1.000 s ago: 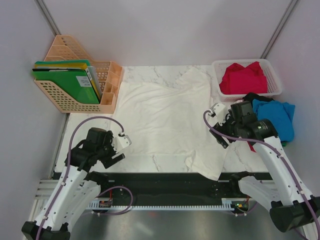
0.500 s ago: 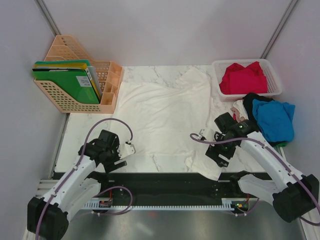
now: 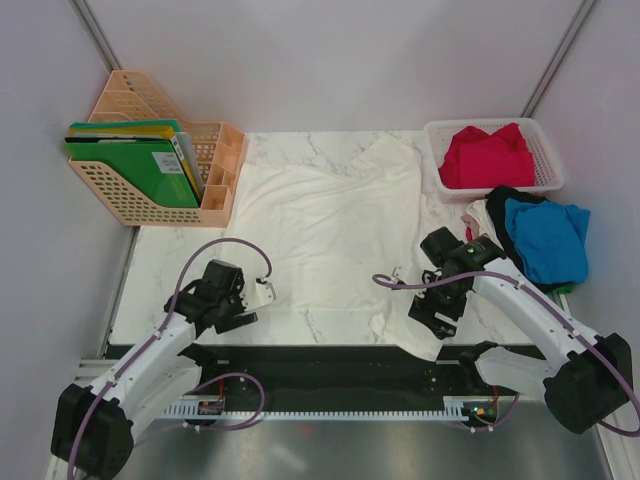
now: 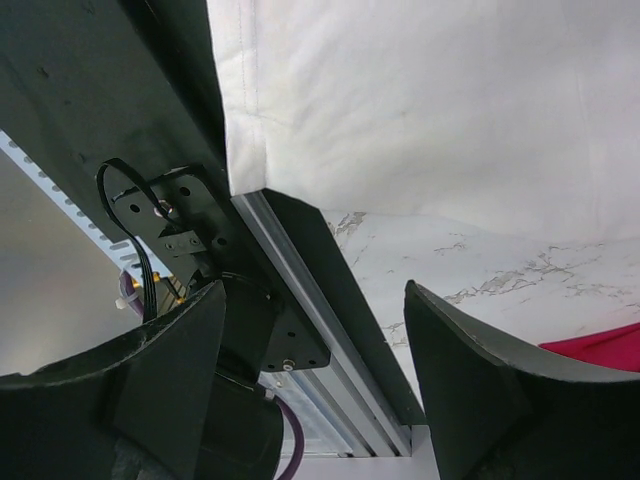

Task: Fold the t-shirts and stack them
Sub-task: Flatten out the tshirt

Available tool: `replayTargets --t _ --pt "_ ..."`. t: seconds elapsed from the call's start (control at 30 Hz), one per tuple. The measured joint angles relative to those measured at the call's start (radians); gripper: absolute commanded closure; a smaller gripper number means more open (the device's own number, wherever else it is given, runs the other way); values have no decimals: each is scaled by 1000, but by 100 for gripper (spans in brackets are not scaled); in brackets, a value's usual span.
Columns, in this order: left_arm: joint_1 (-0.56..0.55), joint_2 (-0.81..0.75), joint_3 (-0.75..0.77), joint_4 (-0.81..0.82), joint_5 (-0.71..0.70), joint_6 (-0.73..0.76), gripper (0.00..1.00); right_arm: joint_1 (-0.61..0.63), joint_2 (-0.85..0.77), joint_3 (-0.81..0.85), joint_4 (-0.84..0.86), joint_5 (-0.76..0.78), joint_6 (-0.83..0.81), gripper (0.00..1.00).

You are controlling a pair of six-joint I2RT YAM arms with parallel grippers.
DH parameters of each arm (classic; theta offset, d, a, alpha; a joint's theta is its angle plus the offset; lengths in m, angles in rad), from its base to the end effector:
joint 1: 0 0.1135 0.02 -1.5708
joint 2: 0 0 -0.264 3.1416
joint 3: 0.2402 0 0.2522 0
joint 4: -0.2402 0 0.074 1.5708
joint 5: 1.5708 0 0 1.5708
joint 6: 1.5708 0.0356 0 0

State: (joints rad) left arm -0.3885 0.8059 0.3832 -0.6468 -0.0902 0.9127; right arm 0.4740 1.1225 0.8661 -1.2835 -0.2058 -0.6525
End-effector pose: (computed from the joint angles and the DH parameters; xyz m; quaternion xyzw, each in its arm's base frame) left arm 0.1287 -0.0492 0.1622 0.5772 0.7768 0.1064 0.2280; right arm 0.1400 0.0800 0.2385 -0.5324 0.8401 0.1009 0.0245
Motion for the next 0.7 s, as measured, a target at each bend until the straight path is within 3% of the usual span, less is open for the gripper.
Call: replayTargets --t 0.43,0.53,0.57,0.63,0.67,0.7 --pt "0 64 0 101 -39 16 11 1 -13 0 -10 -3 -7 21" --pt "0 97 3 138 -38 16 30 1 -13 0 -10 -1 -7 21" --pt "0 111 3 148 -36 14 48 1 -13 0 -10 0 -6 22" --pt "0 143 3 161 -32 16 63 1 -13 0 -11 1 -6 22" --pt "0 158 1 161 -31 18 96 1 -12 0 -10 1 -6 22" --pt "0 168 0 164 -33 16 98 1 -12 0 -10 2 -6 22"
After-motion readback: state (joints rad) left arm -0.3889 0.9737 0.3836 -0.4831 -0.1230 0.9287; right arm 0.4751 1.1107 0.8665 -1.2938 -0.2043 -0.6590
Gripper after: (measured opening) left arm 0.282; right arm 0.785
